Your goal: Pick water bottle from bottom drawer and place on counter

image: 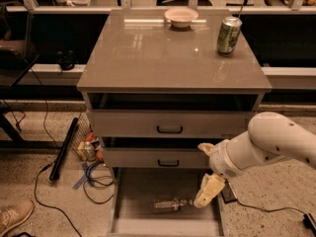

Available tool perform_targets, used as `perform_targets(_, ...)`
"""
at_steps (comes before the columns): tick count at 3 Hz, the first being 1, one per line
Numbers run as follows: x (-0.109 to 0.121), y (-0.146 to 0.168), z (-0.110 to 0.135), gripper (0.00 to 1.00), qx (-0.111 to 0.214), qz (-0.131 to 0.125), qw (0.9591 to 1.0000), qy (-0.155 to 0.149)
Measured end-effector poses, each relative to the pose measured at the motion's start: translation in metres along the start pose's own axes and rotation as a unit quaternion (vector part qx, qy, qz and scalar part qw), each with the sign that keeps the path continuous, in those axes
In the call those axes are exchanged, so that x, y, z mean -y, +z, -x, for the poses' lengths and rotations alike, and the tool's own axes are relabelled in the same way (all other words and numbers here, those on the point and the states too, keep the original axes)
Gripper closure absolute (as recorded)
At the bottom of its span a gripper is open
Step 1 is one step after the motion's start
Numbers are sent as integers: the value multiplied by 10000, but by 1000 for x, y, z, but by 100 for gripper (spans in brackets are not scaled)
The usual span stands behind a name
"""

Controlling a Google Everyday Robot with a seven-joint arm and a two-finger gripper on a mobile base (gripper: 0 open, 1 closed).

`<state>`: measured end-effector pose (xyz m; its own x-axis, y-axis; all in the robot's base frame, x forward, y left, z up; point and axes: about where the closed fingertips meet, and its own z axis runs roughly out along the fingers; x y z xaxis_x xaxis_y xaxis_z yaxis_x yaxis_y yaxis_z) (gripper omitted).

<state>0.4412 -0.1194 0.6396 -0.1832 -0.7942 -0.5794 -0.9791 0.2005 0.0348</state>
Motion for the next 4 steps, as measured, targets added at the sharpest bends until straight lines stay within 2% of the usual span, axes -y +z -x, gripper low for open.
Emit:
perform_targets(1,5,12,-13,0,-305,-162,9994,103)
perform_targets(2,27,30,-55,0,-369,-392,9985,133)
perform_targets(3,43,83,-109,0,-440,-235,9987,59)
perform_targets(4,46,147,-155,0,-470,131,9987,120)
